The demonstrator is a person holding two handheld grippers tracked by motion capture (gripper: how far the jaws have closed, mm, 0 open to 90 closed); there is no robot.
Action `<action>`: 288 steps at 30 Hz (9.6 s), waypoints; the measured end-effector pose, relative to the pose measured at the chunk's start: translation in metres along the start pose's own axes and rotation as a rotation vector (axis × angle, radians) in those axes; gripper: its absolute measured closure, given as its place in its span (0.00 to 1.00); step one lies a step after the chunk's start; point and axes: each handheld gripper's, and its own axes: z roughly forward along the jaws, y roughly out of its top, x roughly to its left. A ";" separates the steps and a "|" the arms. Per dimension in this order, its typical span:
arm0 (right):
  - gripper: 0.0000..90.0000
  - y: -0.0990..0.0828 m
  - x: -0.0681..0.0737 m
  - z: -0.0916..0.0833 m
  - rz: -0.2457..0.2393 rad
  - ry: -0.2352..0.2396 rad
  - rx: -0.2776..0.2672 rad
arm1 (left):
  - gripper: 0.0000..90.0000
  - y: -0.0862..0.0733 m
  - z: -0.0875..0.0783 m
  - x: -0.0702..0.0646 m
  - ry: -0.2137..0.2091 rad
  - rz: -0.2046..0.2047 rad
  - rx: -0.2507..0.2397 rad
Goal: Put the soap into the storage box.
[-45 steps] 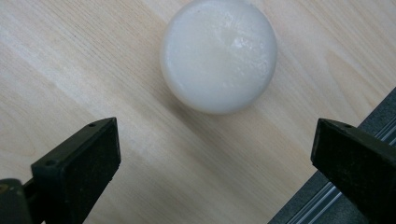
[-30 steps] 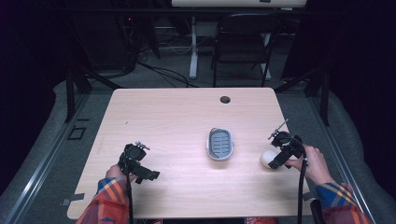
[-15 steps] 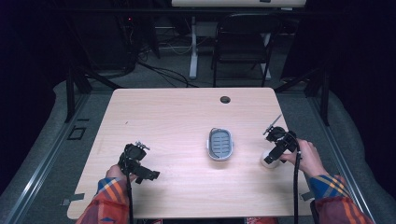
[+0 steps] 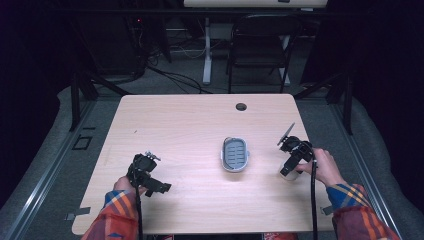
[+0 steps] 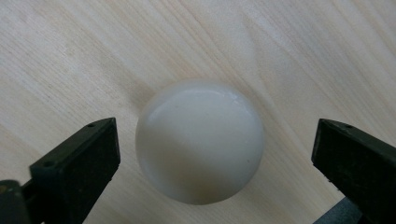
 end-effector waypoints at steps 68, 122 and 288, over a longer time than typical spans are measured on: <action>0.26 0.030 0.025 -0.014 -0.085 0.021 0.052 | 0.00 0.001 0.000 0.000 -0.003 -0.001 0.000; 0.26 0.079 0.040 -0.053 -0.163 -0.002 0.011 | 0.00 0.001 0.000 0.000 -0.005 0.001 -0.001; 0.00 0.008 0.041 -0.052 -0.119 -0.005 -0.147 | 0.00 0.000 0.001 -0.001 -0.003 0.006 0.011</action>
